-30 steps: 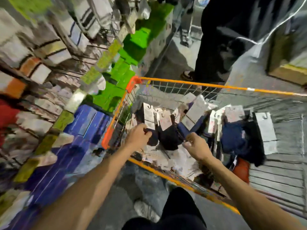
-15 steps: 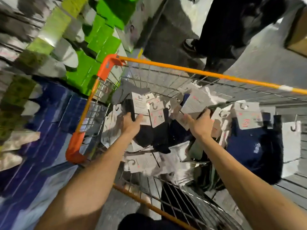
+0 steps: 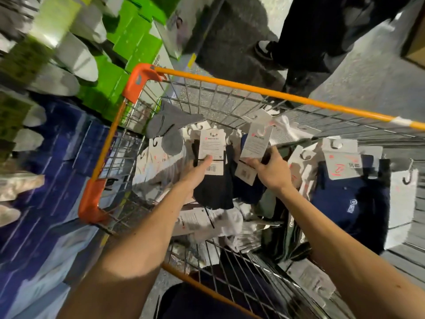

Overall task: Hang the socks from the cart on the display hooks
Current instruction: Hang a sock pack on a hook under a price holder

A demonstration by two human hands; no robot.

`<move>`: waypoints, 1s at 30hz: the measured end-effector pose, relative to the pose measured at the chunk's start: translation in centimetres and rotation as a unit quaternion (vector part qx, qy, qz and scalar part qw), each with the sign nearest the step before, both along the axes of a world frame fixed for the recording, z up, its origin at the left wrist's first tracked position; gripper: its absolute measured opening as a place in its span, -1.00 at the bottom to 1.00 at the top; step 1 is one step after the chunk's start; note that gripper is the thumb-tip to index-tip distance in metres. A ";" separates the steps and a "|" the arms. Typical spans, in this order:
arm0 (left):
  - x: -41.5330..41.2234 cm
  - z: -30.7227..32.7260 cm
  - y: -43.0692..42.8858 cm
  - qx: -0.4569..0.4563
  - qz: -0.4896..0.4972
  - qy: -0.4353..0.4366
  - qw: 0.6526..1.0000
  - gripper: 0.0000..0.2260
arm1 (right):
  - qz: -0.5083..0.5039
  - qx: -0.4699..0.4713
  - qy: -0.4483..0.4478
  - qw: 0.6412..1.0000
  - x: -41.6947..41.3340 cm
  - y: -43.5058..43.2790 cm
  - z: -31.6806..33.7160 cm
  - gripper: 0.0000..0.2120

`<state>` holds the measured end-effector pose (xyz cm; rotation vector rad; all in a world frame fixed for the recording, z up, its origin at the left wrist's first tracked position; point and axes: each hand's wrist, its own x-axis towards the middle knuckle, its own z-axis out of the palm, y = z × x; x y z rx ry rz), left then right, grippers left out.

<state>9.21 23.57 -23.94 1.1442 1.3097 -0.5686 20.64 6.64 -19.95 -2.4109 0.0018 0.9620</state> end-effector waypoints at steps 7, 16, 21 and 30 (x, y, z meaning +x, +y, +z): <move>-0.5 0.1 -1.4 0.008 0.026 -0.025 0.999 -0.57 | -0.007 0.015 0.040 0.999 0.1 0.2 -0.7 -0.80; -1.9 0.7 -3.3 0.014 0.031 -0.093 0.995 -0.34 | -0.120 0.174 0.184 0.960 -2.2 2.0 -1.3 -0.73; -2.8 2.6 -4.3 0.030 0.071 -0.126 0.989 -0.24 | -0.158 0.213 0.191 0.945 -3.1 2.4 -0.1 -0.73; -9.5 14.4 0.0 0.063 0.147 -0.182 0.970 -0.51 | -0.184 0.302 0.201 0.914 -3.6 2.4 9.1 -0.67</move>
